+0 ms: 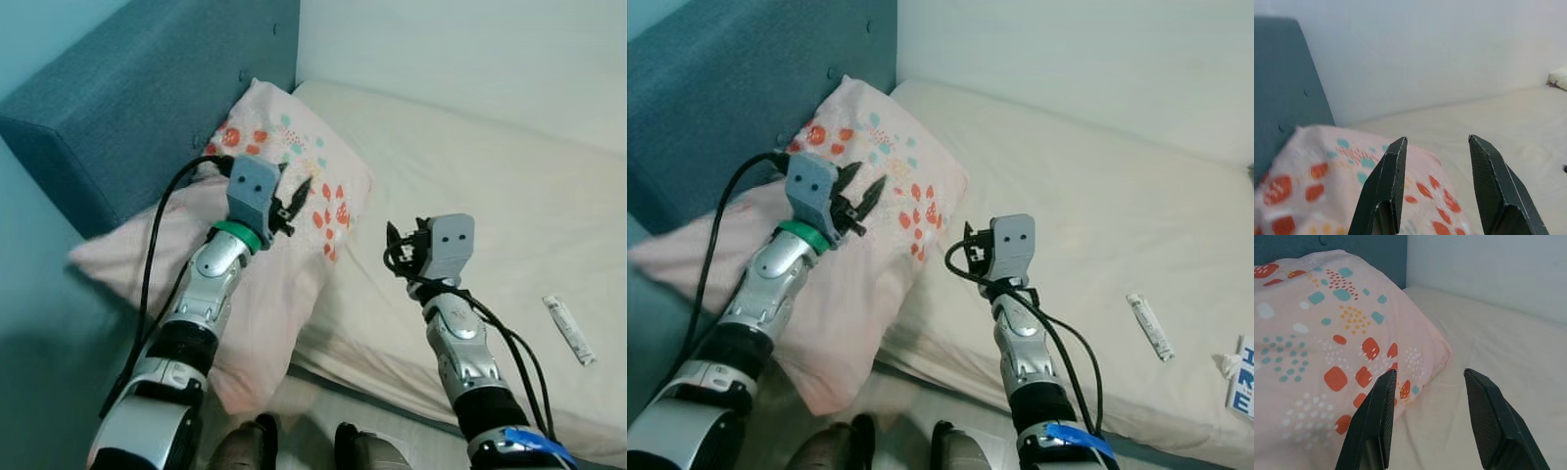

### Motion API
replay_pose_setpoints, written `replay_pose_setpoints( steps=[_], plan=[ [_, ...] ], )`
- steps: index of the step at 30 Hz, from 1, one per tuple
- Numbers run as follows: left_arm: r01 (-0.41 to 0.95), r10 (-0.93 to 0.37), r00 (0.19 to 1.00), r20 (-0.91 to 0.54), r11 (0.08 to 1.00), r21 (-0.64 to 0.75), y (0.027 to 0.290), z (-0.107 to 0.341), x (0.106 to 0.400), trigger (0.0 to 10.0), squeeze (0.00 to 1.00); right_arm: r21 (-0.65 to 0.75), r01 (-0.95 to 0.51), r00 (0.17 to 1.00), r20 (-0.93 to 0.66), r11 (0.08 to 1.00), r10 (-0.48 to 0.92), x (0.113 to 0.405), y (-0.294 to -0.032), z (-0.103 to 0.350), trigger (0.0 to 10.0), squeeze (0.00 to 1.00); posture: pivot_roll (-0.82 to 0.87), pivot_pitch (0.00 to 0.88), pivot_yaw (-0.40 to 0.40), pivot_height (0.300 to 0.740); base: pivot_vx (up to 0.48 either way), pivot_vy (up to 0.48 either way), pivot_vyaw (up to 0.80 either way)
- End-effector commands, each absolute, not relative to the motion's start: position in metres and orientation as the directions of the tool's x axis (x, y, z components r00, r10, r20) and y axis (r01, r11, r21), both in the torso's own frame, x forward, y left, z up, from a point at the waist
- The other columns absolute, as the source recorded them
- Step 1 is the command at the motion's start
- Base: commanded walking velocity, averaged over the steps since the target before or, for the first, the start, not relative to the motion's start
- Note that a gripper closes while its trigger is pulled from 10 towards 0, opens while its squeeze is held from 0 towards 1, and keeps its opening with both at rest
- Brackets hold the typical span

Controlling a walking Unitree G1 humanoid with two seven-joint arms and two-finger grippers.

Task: Clean up the room

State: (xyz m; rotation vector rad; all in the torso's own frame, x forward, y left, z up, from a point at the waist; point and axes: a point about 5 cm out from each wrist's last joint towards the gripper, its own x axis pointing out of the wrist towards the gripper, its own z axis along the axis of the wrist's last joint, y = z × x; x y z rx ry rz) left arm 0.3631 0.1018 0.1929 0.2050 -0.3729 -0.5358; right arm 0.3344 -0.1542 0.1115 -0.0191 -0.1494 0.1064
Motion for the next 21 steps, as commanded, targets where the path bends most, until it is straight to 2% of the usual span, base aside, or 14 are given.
replay_pose_setpoints(
  steps=[1,3,7,8,12,13,15,16,21],
  plan=[
    [0.465,-0.546,0.796,0.260,0.827,0.315,0.100,0.187,0.361,10.0,0.00,-0.012,-0.088,0.990,0.113,0.996,0.089,0.330,-0.158,0.101,10.0,0.00,0.01,0.123,-0.005,0.740,0.000,0.000,0.00],
    [0.430,-0.535,0.815,0.224,0.817,0.384,0.107,0.183,0.363,10.0,0.00,-0.011,-0.092,0.990,0.110,0.996,0.093,0.330,-0.156,0.100,10.0,0.00,0.02,0.124,-0.008,0.740,0.000,0.000,0.00],
    [0.385,-0.500,0.839,0.216,0.825,0.414,0.114,0.183,0.365,10.0,0.00,-0.011,-0.095,0.989,0.110,0.995,0.096,0.330,-0.155,0.099,10.0,0.00,0.02,0.123,-0.007,0.740,0.000,0.000,0.00],
    [0.365,-0.489,0.843,0.226,0.827,0.428,0.116,0.185,0.365,10.0,1.00,-0.010,-0.095,0.989,0.110,0.995,0.096,0.330,-0.155,0.100,10.0,0.00,0.02,0.122,-0.005,0.740,0.000,0.000,0.00],
    [0.379,-0.523,0.822,0.227,0.799,0.466,0.114,0.189,0.362,10.0,1.00,-0.010,-0.094,0.989,0.111,0.996,0.095,0.330,-0.156,0.100,10.0,0.00,0.02,0.122,-0.004,0.740,0.000,0.000,0.00],
    [0.446,-0.596,0.781,0.186,0.741,0.503,0.108,0.184,0.356,10.0,1.00,-0.010,-0.092,0.989,0.111,0.996,0.092,0.330,-0.157,0.100,10.0,0.00,0.01,0.123,0.003,0.740,0.000,0.000,0.00],
    [0.446,-0.596,0.781,0.186,0.741,0.503,0.108,0.184,0.356,10.0,1.00,-0.010,-0.092,0.989,0.111,0.996,0.092,0.330,-0.157,0.100,10.0,0.00,0.01,0.123,0.003,0.740,0.000,0.000,0.00],
    [0.489,-0.645,0.753,0.134,0.684,0.541,0.103,0.176,0.352,10.0,1.00,-0.009,-0.089,0.990,0.112,0.996,0.089,0.329,-0.158,0.100,10.0,0.00,0.01,0.123,0.003,0.740,0.000,0.000,0.00],
    [0.387,-0.540,0.839,0.069,0.680,0.623,0.112,0.164,0.364,10.0,1.00,-0.001,-0.087,0.990,0.112,0.996,0.086,0.328,-0.158,0.099,10.0,0.00,0.01,0.127,0.005,0.740,0.000,0.000,0.00]
  ],
)
